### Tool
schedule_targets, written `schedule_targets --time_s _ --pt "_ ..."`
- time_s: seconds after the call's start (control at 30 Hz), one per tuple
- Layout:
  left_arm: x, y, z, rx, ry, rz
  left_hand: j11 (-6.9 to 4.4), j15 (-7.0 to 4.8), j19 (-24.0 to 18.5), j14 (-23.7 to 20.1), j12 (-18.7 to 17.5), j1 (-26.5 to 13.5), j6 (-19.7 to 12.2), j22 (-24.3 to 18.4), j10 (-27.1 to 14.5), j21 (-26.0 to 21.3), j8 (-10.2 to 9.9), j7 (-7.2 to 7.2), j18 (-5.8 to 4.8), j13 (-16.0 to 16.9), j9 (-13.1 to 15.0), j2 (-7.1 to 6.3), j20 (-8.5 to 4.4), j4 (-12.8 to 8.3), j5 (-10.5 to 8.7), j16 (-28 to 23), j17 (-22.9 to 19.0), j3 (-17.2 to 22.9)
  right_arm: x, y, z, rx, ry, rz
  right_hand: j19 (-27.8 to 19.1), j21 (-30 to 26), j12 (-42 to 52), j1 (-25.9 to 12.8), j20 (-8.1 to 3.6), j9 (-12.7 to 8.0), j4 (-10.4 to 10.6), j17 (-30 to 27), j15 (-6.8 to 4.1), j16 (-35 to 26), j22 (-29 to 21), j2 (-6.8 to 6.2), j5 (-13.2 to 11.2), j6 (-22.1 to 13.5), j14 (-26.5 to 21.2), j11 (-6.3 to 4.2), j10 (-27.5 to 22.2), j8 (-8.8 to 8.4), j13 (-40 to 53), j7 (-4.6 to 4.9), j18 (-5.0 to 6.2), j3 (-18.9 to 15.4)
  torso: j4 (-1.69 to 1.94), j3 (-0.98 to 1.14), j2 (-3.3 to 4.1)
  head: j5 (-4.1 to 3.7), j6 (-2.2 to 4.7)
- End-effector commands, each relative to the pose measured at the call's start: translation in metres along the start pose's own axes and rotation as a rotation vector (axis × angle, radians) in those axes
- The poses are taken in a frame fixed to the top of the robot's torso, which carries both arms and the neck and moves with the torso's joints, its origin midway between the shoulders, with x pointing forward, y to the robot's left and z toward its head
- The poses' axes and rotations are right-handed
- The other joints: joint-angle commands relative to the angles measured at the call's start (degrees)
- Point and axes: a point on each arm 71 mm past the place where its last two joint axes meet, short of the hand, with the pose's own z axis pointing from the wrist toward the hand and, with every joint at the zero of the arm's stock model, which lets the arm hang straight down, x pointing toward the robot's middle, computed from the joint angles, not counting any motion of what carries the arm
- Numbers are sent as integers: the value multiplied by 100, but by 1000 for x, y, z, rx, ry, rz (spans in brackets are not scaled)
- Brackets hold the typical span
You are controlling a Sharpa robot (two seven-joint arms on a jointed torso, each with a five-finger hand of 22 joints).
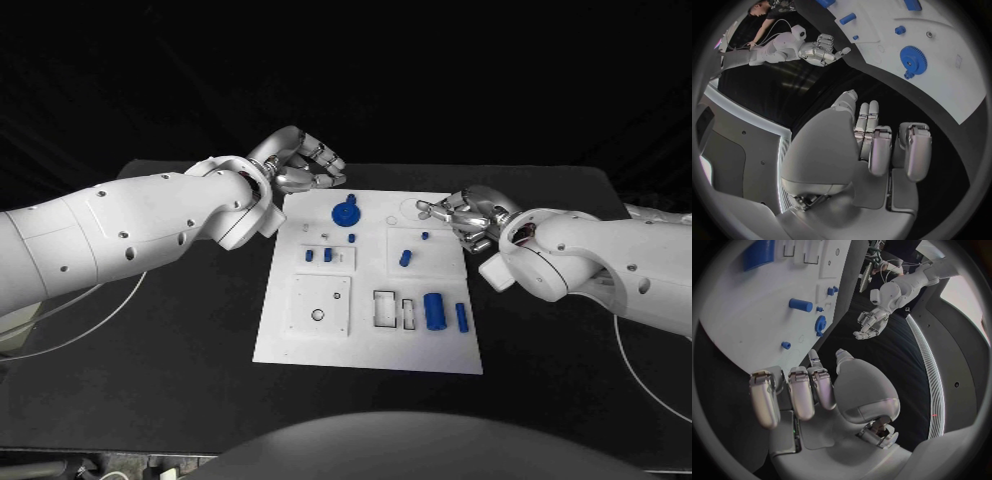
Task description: Assemble the parts on the task board
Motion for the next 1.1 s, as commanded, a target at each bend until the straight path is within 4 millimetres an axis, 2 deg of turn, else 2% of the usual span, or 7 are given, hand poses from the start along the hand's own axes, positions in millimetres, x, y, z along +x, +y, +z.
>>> schedule_targets --time_s 0.03,0.13,0.27,0.5,0.63,0.9,1.1 --pt "10 -5 2 128 59 144 29 52 592 597 -115 116 54 1510 66 14 -43 2 -42 -169 -88 -7 52 18 -221 15 1509 40 0 3 0 -46 -12 7 590 26 16 56 21 6 -3 1509 38 23 1508 -21 25 18 597 33 600 25 1509 -5 -81 -43 3 2 2 -3 0" --pt "18 -4 4 151 118 243 0 28 592 597 -190 195 124 1510 235 14 -59 -50 -42 -325 -178 -14 48 11 -492 15 1509 55 0 4 0 -49 -13 7 590 26 16 57 21 6 -3 1509 38 23 1508 -21 24 17 597 33 600 25 1509 -5 -81 -44 -11 1 -1 -2 0" --pt "28 -5 7 187 181 366 -37 -18 592 597 -322 293 274 1510 520 14 -56 -109 -42 -538 -293 7 14 16 -692 15 1509 116 -1 3 0 -49 -15 7 590 26 16 58 21 5 -3 1509 38 23 1508 -21 24 15 597 33 600 25 1509 -4 -81 -45 -10 1 -1 -5 0" --pt "45 -10 15 250 276 595 -58 -12 592 597 -615 586 440 1510 672 14 -67 -178 -42 -668 -441 123 -7 9 -1395 15 1509 402 0 3 0 -43 -12 6 590 26 16 60 21 5 -2 1509 38 23 1508 -21 24 13 597 34 600 24 1509 -4 -81 -47 -10 7 -8 10 0" --pt "51 -11 19 258 310 662 -77 -16 592 597 -688 671 478 1510 701 14 -65 -212 -42 -668 -480 151 -5 9 -1493 15 1509 499 0 3 0 -40 -8 6 590 26 16 60 21 5 -2 1509 38 23 1508 -21 24 13 597 34 600 24 1509 -4 -81 -47 -11 10 -8 18 0" --pt "57 -10 24 256 354 697 -119 -41 592 597 -728 705 525 1510 743 14 -56 -201 -42 -666 -501 165 -8 13 -1528 15 1509 559 1 3 0 -35 -4 6 590 26 16 60 21 4 3 1509 39 23 1508 -15 20 7 597 35 600 23 1509 -2 -81 -50 -10 10 -8 0 0" --pt "60 -8 25 249 390 713 -181 -97 592 597 -816 701 532 1510 694 14 -69 -244 -42 -670 -535 105 -14 17 -1538 15 1509 578 1 3 0 -32 -3 5 590 26 16 60 21 3 6 1509 39 23 1508 -10 18 2 597 36 600 22 1509 -1 -81 -53 -2 7 -5 -15 0"
